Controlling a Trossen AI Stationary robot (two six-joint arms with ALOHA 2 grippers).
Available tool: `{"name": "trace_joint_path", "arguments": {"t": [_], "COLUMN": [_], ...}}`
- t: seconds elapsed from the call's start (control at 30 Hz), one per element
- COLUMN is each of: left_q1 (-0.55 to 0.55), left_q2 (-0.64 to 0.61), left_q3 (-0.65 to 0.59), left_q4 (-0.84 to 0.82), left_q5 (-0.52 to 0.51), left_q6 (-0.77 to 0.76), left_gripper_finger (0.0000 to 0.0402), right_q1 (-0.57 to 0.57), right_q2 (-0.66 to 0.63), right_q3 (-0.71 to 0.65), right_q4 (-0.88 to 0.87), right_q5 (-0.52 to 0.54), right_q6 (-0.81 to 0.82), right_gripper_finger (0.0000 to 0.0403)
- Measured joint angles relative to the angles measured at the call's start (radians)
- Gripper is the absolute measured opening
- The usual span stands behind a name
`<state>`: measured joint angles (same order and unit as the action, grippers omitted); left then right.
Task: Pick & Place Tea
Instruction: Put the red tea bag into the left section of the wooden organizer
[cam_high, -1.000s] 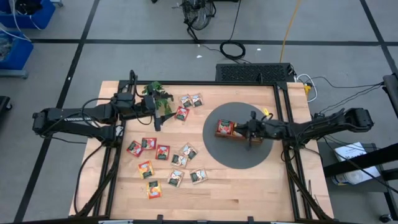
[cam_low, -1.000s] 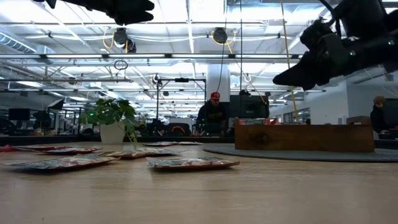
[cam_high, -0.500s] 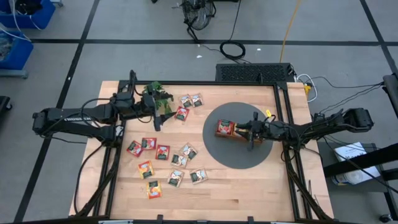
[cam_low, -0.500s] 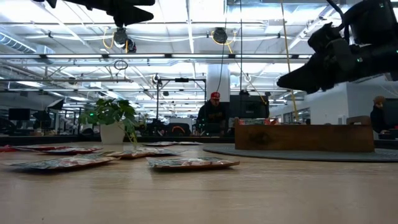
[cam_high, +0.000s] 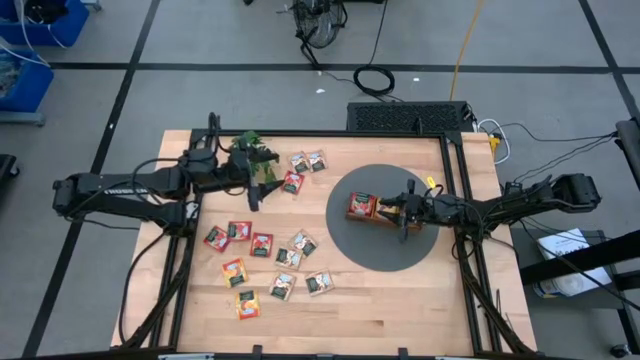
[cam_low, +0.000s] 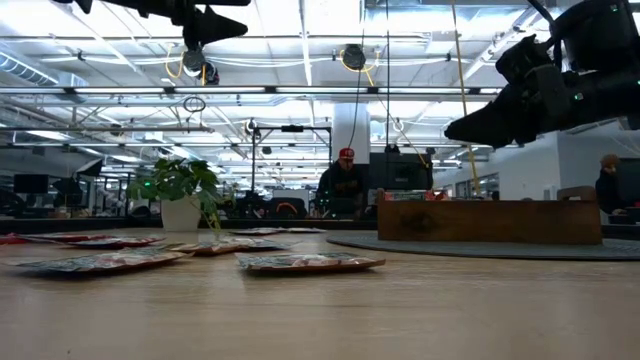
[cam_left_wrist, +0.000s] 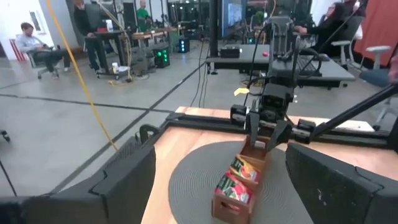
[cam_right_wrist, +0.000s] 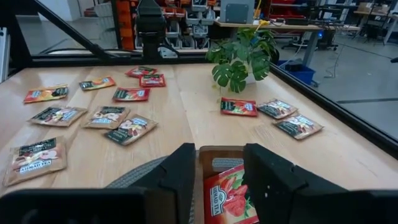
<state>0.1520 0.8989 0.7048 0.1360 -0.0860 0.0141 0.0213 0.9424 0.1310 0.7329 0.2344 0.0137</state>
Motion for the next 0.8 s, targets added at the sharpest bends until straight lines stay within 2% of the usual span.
{"name": "trace_joint_path", "arguments": {"t": [0.3,0.43,0.6,0.7,0.8], "left_q1": [0.007,0.006,0.006,0.006,0.007], "left_q2": [0.004,0.019,0.061,0.109,0.15], "left_q3": [0.0,0.0,0.031,0.071,0.105], "left_q4": [-0.037,-0.091,-0.289,-0.441,-0.478], "left_q5": [-0.028,0.026,0.02,-0.07,-0.098], "left_q6": [-0.08,-0.098,-0.149,-0.17,-0.163], "left_gripper_finger": [0.0351,0.0351,0.0351,0.0351,0.0351], "right_q1": [0.0,0.0,0.0,0.0,0.001], "right_q2": [0.0,0.0,-0.01,-0.056,-0.119], "right_q3": [0.0,0.0,0.0,0.0,-0.017], "right_q4": [0.005,0.008,-0.008,-0.011,-0.018], "right_q5": [0.0,0.0,0.0,-0.025,-0.058], "right_q6": [-0.003,-0.004,-0.012,-0.023,-0.023], "right_gripper_finger": [0.0124,0.0124,0.0124,0.0123,0.0123]}}
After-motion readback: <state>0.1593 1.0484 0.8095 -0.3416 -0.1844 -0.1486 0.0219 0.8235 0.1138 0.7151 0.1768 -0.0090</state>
